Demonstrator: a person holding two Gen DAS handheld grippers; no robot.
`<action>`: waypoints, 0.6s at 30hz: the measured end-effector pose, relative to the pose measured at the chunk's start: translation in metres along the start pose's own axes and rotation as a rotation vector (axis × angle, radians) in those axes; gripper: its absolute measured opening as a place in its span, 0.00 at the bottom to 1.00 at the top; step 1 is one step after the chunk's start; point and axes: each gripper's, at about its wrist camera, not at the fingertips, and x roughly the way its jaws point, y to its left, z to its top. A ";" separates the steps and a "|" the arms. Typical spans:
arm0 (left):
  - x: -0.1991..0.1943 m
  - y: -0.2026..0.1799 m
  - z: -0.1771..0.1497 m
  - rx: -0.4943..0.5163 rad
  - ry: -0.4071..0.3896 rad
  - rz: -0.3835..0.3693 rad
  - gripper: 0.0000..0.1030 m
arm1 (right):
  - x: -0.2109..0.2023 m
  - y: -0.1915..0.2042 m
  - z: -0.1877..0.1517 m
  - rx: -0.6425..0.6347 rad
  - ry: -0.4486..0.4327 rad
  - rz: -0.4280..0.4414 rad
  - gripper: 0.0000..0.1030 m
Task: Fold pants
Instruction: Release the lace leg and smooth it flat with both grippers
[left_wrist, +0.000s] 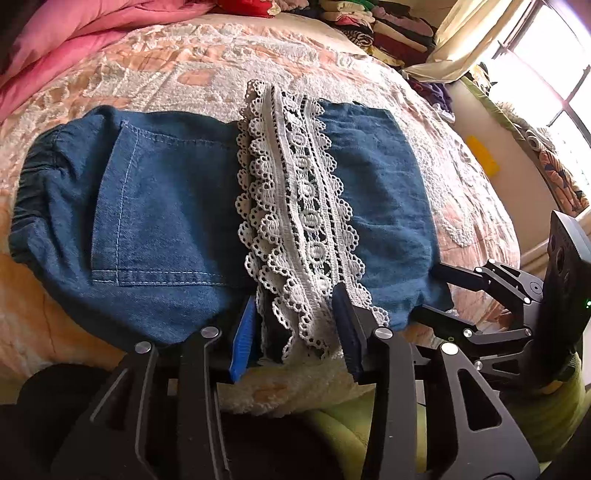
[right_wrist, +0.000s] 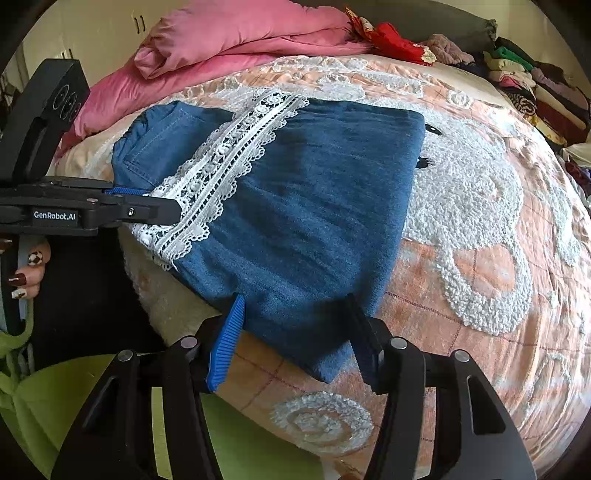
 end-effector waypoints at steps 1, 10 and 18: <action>-0.001 0.000 0.000 0.001 -0.001 0.001 0.32 | -0.001 0.000 0.001 0.005 -0.001 0.001 0.53; -0.007 0.000 -0.001 0.009 -0.016 0.009 0.37 | -0.011 -0.008 0.003 0.051 -0.027 -0.003 0.59; -0.014 0.000 0.001 0.009 -0.036 0.016 0.42 | -0.023 -0.015 0.004 0.077 -0.063 -0.036 0.76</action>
